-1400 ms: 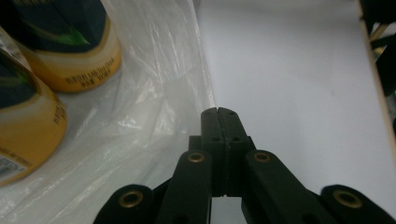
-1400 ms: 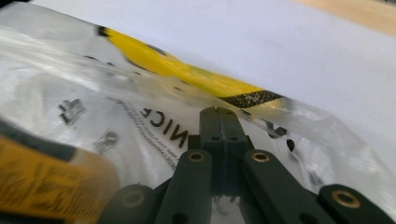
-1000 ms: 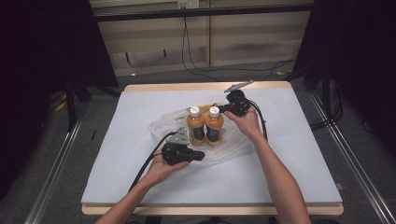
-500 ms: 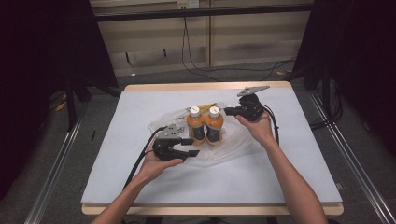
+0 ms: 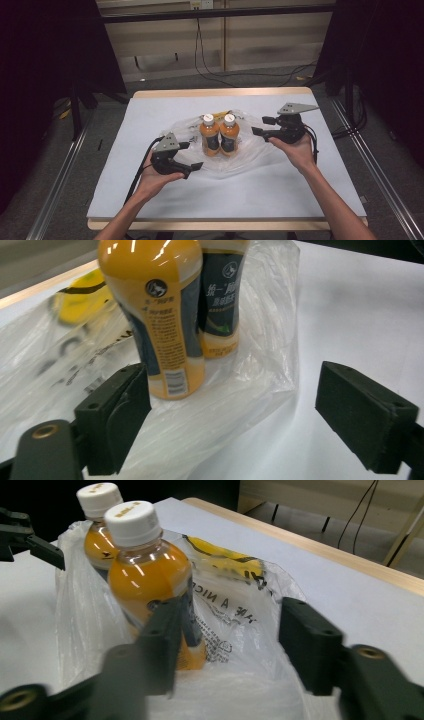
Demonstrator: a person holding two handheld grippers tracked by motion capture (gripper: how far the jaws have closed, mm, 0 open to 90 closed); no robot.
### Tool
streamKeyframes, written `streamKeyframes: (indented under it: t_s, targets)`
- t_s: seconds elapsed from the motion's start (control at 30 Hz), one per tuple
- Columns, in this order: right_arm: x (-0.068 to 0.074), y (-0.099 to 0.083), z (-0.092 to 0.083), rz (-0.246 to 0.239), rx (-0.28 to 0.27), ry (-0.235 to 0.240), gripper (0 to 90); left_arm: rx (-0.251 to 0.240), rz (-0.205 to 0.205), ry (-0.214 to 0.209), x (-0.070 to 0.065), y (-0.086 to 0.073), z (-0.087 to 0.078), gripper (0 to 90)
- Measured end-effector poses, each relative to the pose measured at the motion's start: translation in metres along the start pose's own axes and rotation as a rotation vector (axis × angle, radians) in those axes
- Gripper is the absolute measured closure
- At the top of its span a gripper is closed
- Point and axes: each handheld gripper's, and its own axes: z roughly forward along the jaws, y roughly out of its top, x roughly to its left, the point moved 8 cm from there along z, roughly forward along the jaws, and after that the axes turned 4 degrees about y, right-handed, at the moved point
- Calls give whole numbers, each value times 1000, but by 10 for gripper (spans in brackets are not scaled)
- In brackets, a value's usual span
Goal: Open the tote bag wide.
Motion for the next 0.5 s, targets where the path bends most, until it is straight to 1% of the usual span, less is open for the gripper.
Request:
streamKeyframes:
  t_s: [0.03,0.07,0.1,0.13,0.17,0.2,0.3,0.33,0.37,0.43,0.47,0.5]
  targets:
    - [3,-1,-5,-5,-9,0,306,4,-7,21,3,-2,-4,110]
    - [4,-2,-7,-9,-14,-4,265,11,-10,33,5,-4,-5,108]
    - [6,-3,-11,-2,-27,-5,232,10,-14,40,6,-5,-7,105]
    - [8,-4,-14,-3,-35,-5,212,17,-8,52,7,-6,-9,94]
    - [9,-6,-18,-6,-42,-8,181,21,-14,47,6,-7,-10,86]
    - [11,-7,-21,-9,-51,-10,157,17,-17,56,6,-8,-13,85]
    - [13,-16,-30,-5,-56,-27,103,14,-16,75,7,-10,-22,78]
    - [14,-19,-32,0,-59,-29,99,14,-16,75,7,-10,-22,73]
    - [15,-24,-36,4,-56,-35,94,12,-19,81,7,-13,-27,65]
    - [15,-31,-41,7,-63,-48,72,20,-33,90,6,-17,-32,58]
    - [15,-31,-41,7,-63,-48,72,20,-33,90,6,-17,-32,51]
    - [16,-37,-47,28,-71,-55,64,19,-38,94,6,-21,-37,50]
